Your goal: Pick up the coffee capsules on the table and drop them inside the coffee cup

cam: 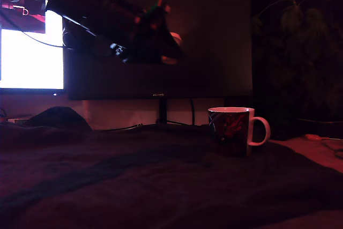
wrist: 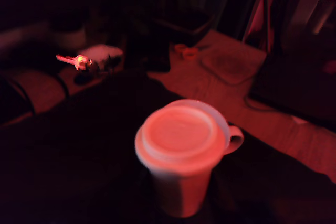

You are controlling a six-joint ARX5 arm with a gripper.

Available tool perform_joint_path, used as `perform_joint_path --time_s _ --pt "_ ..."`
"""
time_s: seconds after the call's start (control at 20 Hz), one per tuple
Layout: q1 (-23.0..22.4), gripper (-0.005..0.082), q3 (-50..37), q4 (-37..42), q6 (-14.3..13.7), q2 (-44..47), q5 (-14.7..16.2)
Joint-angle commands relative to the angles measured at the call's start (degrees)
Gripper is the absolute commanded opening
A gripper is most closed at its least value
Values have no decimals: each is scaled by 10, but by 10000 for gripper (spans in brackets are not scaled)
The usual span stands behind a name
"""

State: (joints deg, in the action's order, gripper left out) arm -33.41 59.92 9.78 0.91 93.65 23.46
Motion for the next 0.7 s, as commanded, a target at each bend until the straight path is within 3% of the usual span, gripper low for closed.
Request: perform_joint_path --time_s 0.0,0.65 --pt "-9 145 14 -11 -12 21 0" --pt "-64 146 200 -164 -44 144 -11"
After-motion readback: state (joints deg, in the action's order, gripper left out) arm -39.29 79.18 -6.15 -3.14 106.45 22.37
